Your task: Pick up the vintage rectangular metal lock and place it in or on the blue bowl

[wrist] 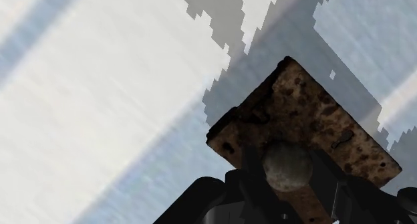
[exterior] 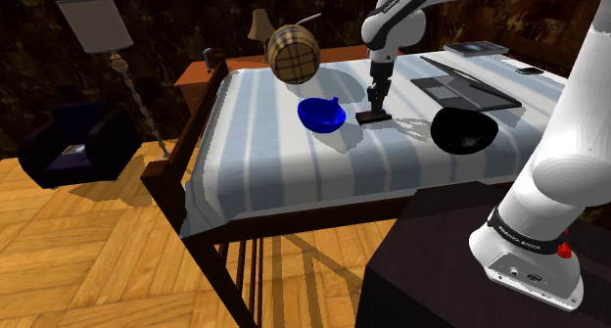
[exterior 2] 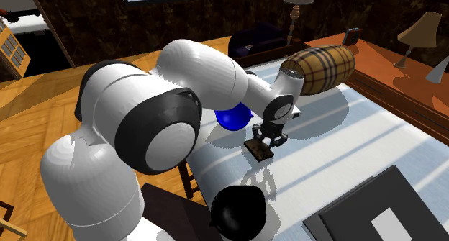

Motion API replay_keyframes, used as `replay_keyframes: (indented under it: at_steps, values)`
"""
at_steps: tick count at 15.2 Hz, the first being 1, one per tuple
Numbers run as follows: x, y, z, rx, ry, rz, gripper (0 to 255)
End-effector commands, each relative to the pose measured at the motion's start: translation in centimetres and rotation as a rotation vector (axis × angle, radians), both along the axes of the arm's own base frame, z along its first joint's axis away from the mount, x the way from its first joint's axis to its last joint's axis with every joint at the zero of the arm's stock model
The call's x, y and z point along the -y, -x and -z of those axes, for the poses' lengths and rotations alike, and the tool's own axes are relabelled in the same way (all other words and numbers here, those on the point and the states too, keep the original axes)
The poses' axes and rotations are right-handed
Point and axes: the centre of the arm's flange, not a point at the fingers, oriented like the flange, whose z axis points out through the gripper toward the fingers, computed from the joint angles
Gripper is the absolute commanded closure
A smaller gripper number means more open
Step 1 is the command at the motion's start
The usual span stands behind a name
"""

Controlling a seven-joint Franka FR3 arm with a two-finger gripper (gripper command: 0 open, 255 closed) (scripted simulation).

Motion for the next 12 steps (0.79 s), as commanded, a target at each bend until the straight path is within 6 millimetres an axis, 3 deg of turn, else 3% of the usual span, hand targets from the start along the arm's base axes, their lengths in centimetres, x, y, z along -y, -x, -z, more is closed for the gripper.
replay_keyframes:
  at_steps: [1,12]
  values:
    - [0.1,0.0,-1.0,0.000,0.000,0.000,255]
    - [0.1,0.0,-6.8,0.000,0.000,0.000,255]
